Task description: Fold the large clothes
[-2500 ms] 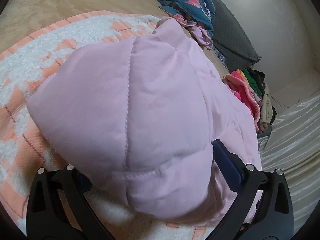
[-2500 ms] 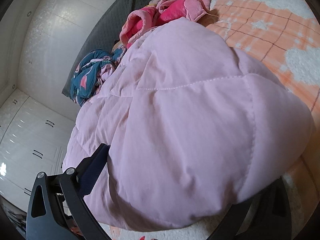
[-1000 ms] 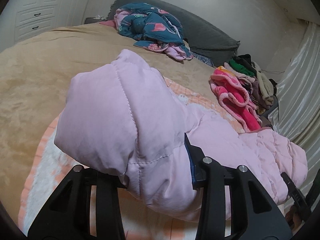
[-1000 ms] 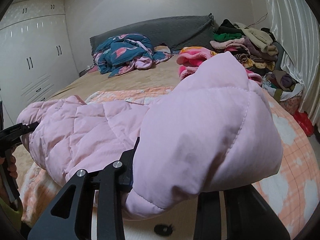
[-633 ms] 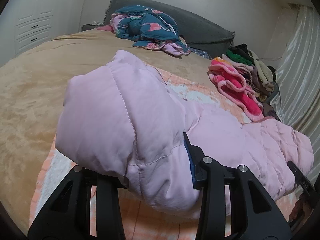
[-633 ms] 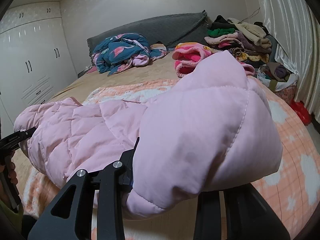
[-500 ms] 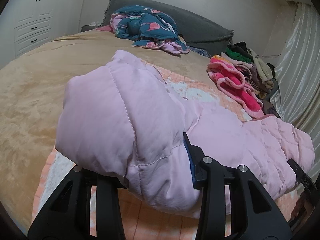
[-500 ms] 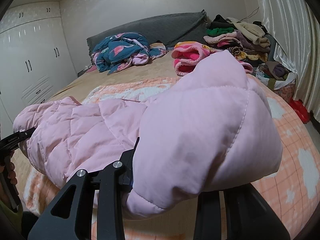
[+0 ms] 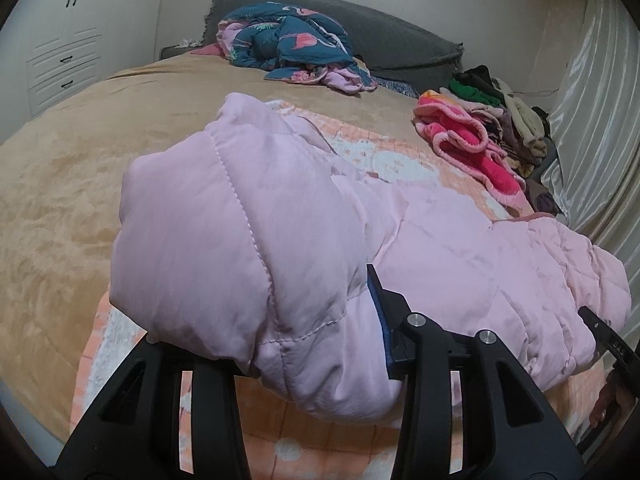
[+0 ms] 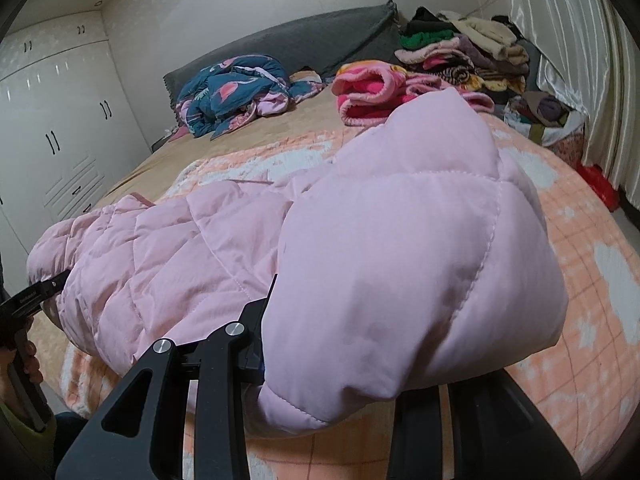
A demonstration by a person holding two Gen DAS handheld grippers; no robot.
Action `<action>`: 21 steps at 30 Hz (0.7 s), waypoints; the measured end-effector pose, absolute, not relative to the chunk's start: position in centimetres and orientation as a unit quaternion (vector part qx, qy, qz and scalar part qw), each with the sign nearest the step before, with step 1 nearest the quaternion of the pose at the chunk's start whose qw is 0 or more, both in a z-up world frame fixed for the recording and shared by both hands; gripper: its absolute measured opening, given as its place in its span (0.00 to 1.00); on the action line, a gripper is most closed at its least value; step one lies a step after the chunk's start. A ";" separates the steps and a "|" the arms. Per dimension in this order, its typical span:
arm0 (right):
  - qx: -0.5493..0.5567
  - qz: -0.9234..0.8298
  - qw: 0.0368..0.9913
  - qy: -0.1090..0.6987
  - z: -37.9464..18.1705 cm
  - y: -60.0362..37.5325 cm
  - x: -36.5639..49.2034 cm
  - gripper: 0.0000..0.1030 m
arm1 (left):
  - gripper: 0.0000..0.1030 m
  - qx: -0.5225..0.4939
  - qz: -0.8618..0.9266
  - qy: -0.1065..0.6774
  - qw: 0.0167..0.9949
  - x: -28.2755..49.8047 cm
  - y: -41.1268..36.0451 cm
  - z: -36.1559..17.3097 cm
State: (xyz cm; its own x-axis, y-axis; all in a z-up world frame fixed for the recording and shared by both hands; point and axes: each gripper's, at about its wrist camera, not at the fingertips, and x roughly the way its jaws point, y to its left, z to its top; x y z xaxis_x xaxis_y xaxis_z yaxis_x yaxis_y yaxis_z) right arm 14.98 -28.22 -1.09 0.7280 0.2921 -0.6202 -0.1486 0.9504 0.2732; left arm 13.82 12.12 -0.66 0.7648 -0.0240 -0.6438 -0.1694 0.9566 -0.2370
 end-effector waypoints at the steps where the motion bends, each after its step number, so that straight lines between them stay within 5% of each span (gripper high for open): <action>1: 0.106 0.119 0.921 0.354 -1.3 -28.3 15.0 0.31 | 0.32 -0.141 0.040 0.343 0.928 13.7 12.0 -0.8; 14: 0.240 0.117 0.865 0.425 -5.8 -31.6 15.7 0.58 | 0.49 -0.161 0.052 0.371 0.913 12.9 12.4 -3.9; 21: 0.289 0.101 0.845 0.438 -7.1 -33.4 14.5 0.87 | 0.62 -0.167 0.058 0.383 0.907 11.9 12.8 -4.6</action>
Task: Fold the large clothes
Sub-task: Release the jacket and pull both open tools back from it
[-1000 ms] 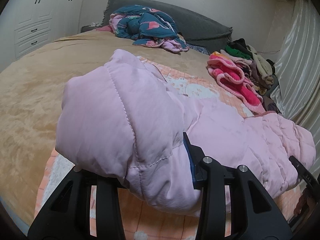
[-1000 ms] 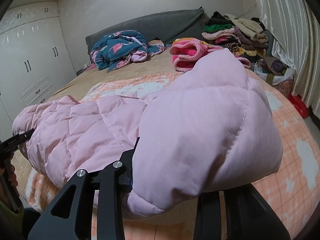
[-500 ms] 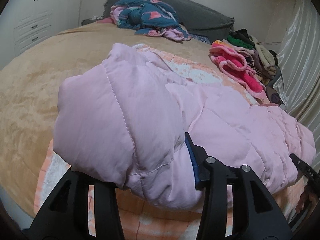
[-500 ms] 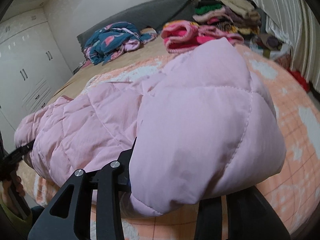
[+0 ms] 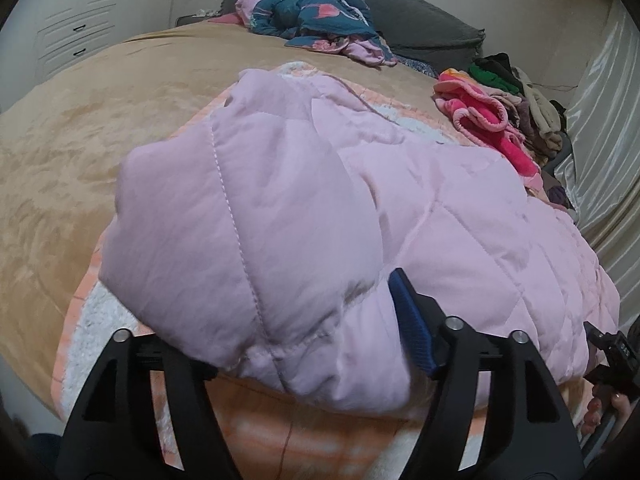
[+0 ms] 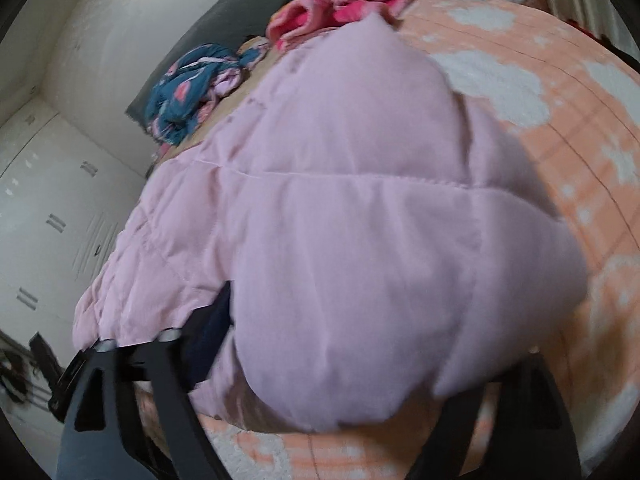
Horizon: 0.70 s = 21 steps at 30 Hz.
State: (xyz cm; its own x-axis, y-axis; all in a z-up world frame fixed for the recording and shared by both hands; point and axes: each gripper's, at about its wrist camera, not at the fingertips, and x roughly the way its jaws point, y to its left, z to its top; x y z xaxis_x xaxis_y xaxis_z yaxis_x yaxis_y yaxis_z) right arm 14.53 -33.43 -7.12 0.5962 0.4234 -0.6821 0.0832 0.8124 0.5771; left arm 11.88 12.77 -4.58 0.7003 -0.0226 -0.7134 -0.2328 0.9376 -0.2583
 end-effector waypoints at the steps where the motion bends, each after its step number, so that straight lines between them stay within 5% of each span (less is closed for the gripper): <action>1: 0.290 0.101 0.844 0.439 -7.0 -33.7 14.3 0.88 | 0.65 -0.164 0.059 0.385 0.906 11.7 12.8 -4.5; 21: 0.190 0.037 0.906 0.376 -0.3 -38.5 5.7 0.96 | 0.91 -0.120 0.068 0.376 0.916 6.9 11.9 -0.4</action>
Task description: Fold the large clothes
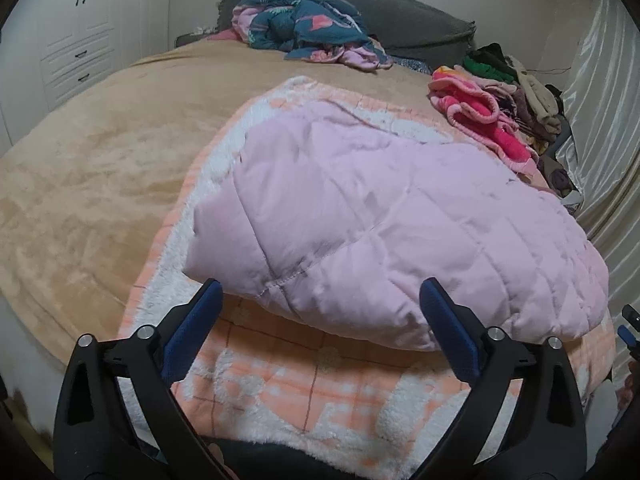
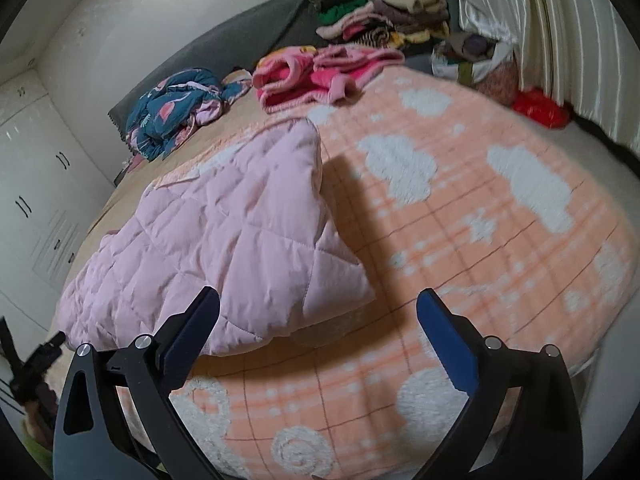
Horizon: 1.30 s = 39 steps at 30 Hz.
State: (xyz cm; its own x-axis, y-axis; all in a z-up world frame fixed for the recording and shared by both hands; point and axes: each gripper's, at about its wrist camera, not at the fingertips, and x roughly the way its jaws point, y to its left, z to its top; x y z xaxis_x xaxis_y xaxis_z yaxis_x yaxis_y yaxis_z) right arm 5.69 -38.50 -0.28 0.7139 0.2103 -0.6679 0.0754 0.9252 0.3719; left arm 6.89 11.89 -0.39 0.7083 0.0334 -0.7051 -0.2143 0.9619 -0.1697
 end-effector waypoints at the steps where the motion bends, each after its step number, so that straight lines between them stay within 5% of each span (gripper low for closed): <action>1: 0.184 0.037 0.909 0.371 0.1 -38.5 5.4 0.96 | 0.91 -0.117 0.068 0.372 0.918 6.6 11.8 0.0; 20: 0.069 0.126 0.947 0.287 8.1 -30.0 -0.3 0.96 | 0.91 -0.064 0.029 0.282 0.957 0.2 6.2 6.1; 39: 0.007 0.167 0.946 0.278 5.2 -21.6 -5.3 0.96 | 0.91 -0.044 -0.014 0.311 0.949 -1.9 2.6 3.4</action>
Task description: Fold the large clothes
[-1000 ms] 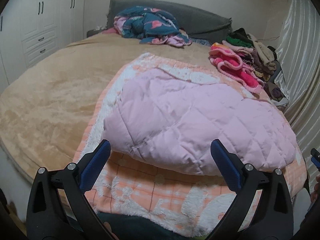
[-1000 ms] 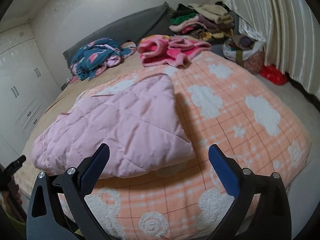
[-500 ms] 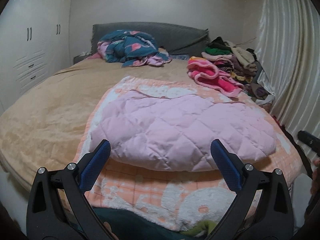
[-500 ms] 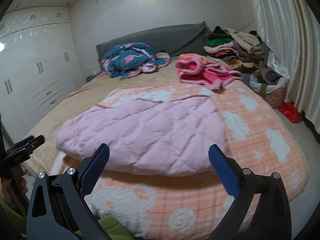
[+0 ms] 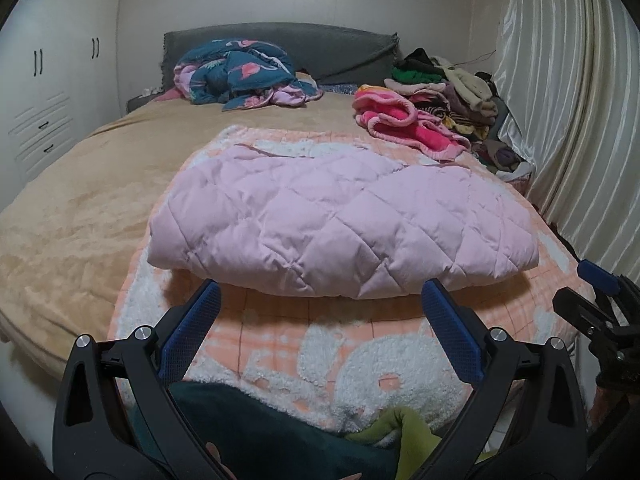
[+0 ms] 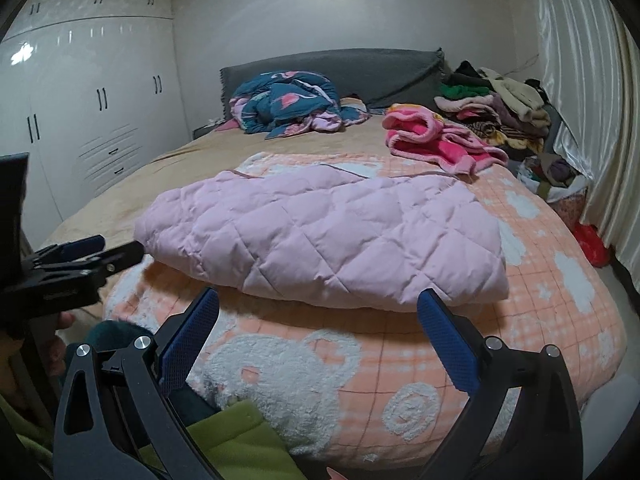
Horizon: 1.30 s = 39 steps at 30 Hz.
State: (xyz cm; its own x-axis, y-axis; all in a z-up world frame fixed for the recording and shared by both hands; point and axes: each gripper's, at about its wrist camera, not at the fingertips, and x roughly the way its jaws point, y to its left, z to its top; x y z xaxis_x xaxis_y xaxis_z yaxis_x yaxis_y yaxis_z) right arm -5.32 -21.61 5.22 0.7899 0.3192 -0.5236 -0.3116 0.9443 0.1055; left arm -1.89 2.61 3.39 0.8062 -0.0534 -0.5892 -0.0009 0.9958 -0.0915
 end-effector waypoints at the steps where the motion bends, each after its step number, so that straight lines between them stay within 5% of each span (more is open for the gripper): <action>1: 0.006 0.167 0.947 0.275 5.3 -21.5 -5.3 0.96 | 0.91 -0.045 -0.014 0.312 0.949 -1.9 2.7 3.3; 39: 0.007 0.166 0.945 0.282 5.0 -21.4 -5.3 0.96 | 0.91 -0.038 0.000 0.309 0.950 -1.9 2.9 3.2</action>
